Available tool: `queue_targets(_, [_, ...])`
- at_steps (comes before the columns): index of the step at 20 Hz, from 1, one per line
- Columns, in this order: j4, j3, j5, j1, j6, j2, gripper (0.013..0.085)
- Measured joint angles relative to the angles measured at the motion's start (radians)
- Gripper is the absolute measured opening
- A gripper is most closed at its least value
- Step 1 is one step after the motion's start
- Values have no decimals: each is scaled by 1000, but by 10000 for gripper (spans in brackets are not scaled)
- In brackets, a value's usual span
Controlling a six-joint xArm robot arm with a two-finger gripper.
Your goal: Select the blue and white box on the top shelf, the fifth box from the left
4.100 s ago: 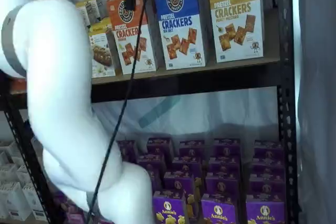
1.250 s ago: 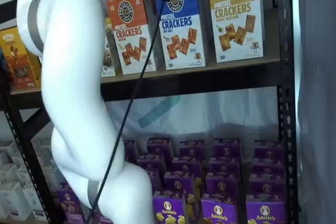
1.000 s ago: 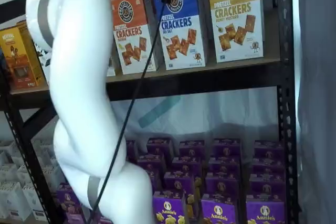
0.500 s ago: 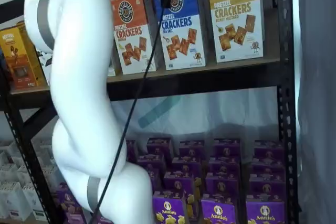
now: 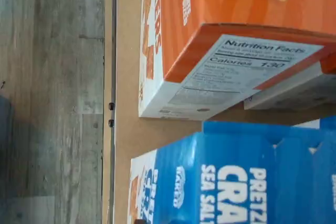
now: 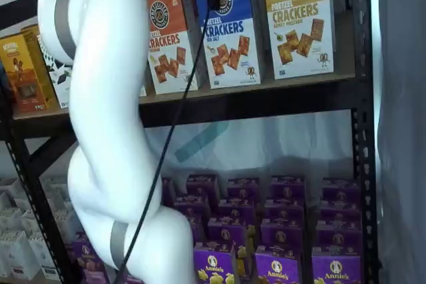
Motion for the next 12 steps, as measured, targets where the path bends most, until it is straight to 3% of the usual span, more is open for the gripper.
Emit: queue_targets(12, [-64, -89, 71, 18, 5, 51, 850])
